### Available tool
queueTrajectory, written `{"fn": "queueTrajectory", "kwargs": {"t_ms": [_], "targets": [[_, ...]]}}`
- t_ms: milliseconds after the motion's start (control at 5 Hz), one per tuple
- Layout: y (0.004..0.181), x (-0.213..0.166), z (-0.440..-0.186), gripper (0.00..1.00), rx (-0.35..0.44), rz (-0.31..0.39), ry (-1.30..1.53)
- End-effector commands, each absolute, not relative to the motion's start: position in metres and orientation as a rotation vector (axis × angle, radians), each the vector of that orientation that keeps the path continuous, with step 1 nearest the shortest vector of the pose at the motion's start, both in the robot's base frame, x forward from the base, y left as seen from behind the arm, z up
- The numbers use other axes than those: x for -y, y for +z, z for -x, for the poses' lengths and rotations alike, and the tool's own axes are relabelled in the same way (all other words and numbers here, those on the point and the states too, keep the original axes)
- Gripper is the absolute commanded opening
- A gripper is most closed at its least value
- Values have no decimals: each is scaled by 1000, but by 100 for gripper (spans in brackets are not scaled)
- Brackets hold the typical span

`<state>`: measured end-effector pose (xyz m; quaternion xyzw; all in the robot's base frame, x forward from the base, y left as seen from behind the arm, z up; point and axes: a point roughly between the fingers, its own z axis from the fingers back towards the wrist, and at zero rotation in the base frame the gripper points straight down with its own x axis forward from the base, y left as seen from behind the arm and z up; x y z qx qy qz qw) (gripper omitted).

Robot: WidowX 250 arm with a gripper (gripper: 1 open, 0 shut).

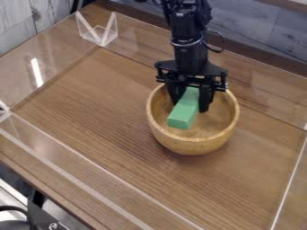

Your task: Move green stick from inside the wooden bowl to the table next to it

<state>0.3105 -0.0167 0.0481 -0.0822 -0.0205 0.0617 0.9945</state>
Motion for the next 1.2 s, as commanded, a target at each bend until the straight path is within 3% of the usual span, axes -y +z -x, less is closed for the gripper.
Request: {"fn": "queueTrajectory", "kwargs": {"t_ms": [0,600,1000], "targets": [[71,16,-316,0,97,173,111],[104,4,-318,0,139,199,143],[130,-55,-320,0,204,175,214]]}}
